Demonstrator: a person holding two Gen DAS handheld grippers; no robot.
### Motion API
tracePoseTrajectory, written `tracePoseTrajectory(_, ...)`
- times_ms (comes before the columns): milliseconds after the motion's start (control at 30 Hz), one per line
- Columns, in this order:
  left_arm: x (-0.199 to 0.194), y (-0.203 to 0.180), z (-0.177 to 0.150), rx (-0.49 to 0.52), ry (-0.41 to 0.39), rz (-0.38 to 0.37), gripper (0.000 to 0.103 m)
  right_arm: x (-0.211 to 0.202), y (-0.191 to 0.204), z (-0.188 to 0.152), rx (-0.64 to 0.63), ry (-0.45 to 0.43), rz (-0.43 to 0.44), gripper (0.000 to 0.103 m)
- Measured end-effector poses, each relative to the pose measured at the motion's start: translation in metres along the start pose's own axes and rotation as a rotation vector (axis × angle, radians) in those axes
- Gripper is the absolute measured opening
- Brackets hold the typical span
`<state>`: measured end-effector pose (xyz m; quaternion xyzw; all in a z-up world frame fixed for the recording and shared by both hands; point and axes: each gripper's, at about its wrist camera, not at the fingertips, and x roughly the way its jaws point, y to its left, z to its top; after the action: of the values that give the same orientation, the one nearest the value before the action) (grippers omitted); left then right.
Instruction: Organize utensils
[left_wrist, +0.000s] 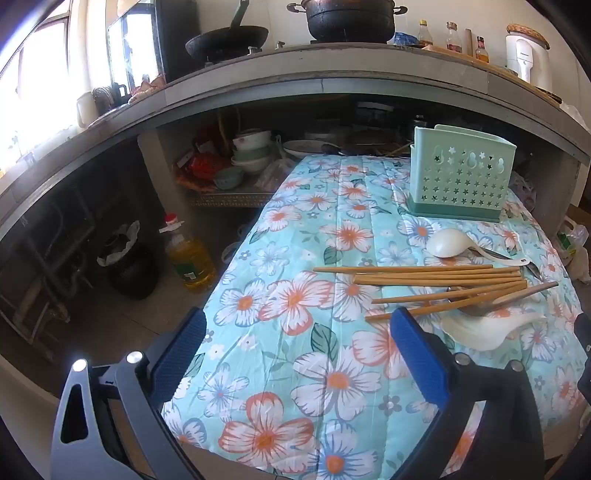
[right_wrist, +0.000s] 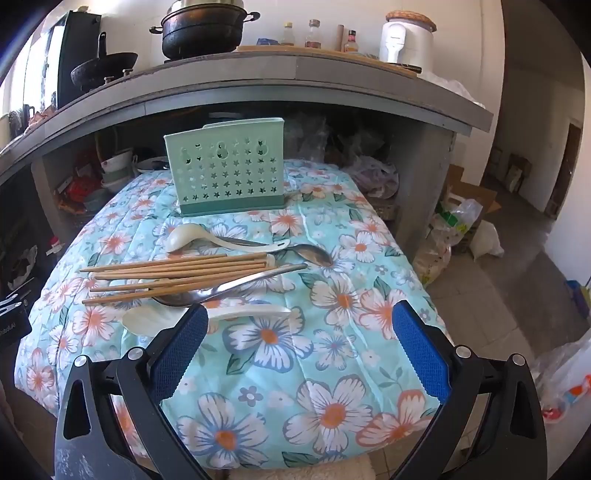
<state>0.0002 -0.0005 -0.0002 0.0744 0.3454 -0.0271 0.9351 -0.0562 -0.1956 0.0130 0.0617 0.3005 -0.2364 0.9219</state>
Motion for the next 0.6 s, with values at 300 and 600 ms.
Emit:
tracePoseTrajectory(300,0.0021,0.0011,0.0011,-0.012,0.006,-0.011,0.098,-0.0002,0.0005,-0.0002,0.0,0.005,0.001,0.095)
tracePoseTrajectory(600,-0.0021,-0.0051,-0.0014,-0.023,0.001,-0.019,0.098,-0.0006,0.0004,-0.0003,0.001,0.003,0.002,0.095)
